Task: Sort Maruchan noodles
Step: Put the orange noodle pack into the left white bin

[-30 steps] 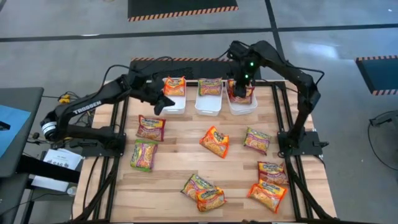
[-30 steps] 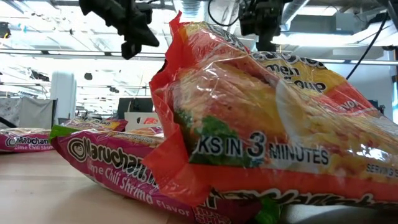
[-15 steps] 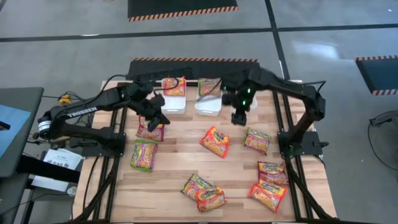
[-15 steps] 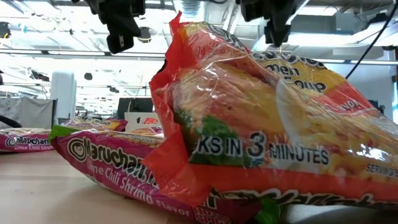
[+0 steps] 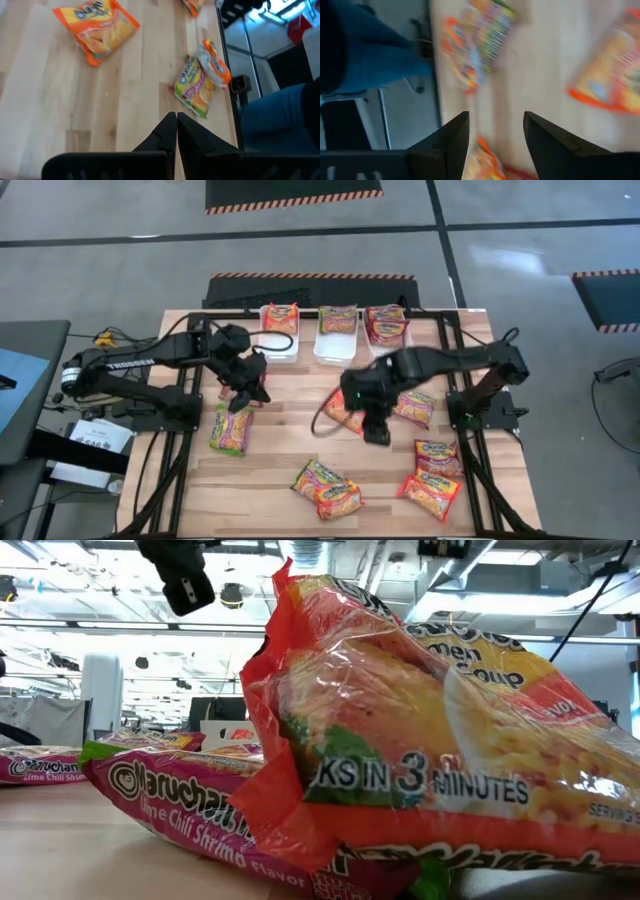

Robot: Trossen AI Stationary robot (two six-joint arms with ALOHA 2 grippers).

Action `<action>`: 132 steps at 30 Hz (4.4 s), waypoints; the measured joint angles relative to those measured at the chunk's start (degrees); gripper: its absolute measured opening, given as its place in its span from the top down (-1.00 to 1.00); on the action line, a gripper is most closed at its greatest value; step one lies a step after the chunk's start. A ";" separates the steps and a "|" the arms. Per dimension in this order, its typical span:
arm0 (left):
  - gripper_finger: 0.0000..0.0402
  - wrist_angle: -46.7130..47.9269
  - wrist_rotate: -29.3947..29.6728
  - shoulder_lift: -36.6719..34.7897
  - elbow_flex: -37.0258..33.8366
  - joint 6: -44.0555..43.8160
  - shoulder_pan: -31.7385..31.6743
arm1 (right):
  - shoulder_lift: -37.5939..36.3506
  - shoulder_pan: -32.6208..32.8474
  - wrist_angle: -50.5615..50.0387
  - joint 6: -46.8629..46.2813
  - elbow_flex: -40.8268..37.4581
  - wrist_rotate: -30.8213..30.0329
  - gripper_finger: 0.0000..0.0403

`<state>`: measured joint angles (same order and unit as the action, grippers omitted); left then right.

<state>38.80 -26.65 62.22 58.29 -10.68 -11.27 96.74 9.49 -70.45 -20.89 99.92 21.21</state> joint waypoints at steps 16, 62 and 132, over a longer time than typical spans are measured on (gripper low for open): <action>1.00 0.79 0.07 0.02 -0.54 0.51 5.94 | 2.60 8.88 18.23 -8.35 -0.04 -8.08 -0.07; 1.00 0.72 2.82 0.04 -0.56 -1.07 7.91 | 26.41 11.05 18.57 -3.47 0.07 2.87 0.36; 0.20 -40.04 -1.39 16.47 -0.54 -3.66 -3.34 | -1.89 -14.55 7.68 22.53 2.21 -7.61 0.98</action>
<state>-1.24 -28.04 78.68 57.76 -14.34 -14.61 94.85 -5.07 -62.77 1.64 102.13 13.61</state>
